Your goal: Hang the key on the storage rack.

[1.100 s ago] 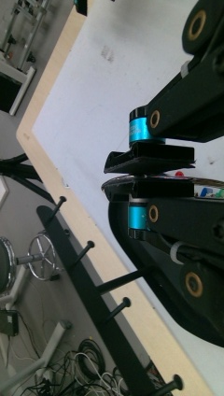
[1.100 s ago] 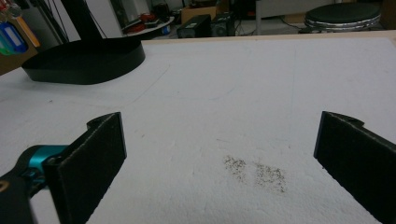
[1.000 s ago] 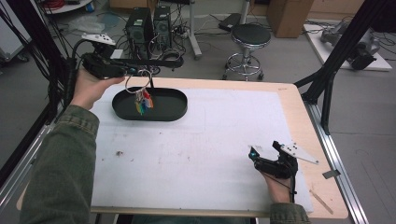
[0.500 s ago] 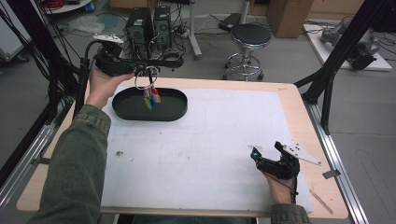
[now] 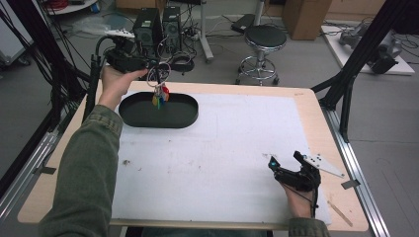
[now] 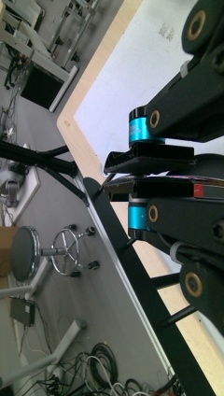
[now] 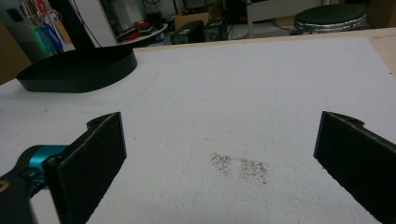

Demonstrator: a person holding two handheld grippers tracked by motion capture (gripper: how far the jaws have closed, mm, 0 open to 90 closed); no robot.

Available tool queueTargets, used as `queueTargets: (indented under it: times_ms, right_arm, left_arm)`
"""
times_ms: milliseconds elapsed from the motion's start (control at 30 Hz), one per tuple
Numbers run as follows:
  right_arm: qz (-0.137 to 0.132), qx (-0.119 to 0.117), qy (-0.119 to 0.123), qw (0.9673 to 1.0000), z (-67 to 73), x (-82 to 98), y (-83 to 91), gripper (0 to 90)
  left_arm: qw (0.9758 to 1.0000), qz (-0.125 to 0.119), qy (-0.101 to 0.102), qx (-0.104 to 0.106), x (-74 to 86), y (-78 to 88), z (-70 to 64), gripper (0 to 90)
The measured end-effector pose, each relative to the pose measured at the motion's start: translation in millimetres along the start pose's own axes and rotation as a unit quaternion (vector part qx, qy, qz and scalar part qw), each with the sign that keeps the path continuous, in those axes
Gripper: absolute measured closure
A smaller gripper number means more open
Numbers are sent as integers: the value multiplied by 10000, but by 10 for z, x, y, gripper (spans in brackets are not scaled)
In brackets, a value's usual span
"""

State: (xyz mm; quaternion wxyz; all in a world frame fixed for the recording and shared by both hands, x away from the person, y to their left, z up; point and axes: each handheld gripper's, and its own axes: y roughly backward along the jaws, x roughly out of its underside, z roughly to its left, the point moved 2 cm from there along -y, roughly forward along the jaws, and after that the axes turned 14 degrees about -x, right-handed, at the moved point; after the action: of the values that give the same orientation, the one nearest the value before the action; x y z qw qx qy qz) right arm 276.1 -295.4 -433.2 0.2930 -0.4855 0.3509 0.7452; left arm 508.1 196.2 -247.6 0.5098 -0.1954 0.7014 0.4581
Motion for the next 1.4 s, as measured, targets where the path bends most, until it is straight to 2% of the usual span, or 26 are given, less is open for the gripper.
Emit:
queueTargets:
  times_ms: [33, 200, 367, 533, 700, 867, 1000, 1033, 1100, 1167, 1267, 1300, 1367, 1400]
  right_arm:
    - [-24, 15, -15, 10000, -10, -3, 10, 13]
    - [-114, 37, -58, 9999, -34, -6, 42, 13]
    - [-110, 44, -83, 9999, -43, -2, 42, 13]
    - [-104, 44, -66, 9999, -33, 2, 49, 13]
    - [-114, 34, -120, 9999, -36, 4, 64, 13]
    - [-118, 46, -81, 9999, -39, 8, 73, 13]
    - [-86, 45, -117, 9999, -46, 9, 77, 13]
    - [-79, 40, -190, 9998, -42, 7, 78, 13]
    - [-86, 44, -149, 9998, -46, 5, 80, 13]
    - [-107, 48, -131, 9998, -47, -1, 82, 13]
    - [-97, 59, -157, 9998, -49, -1, 80, 13]
    - [-107, 55, -150, 9998, -52, -1, 78, 13]
    - [-110, 49, -154, 9998, -46, -1, 81, 13]
    - [-104, 47, -131, 9998, -47, 0, 81, 13]
  left_arm:
    - [10000, 13, 38, 91, 7, -21, 26, 845]
    - [9991, -177, 341, 196, 32, -107, 146, 845]
    - [9990, -296, 297, 143, 38, -178, 100, 845]
    - [9993, -71, 160, -319, 86, -272, 112, 845]
    - [9990, 39, 108, -433, 130, -343, 104, 845]
    - [9988, 30, 134, -463, 196, -375, 122, 845]
    - [9990, 68, 205, -396, 206, -383, 147, 844]
    - [9987, 160, 209, -435, 217, -384, 182, 843]
    - [9985, 226, 205, -454, 229, -384, 199, 843]
    - [9985, 367, 227, -340, 251, -387, 218, 842]
    - [9984, 453, -4, -324, 252, -384, 166, 831]
    - [9984, 441, -82, -354, 246, -379, 138, 799]
    - [9982, 463, -20, -368, 228, -378, 101, 624]
    - [9983, 455, 5, -357, 222, -371, 90, 574]
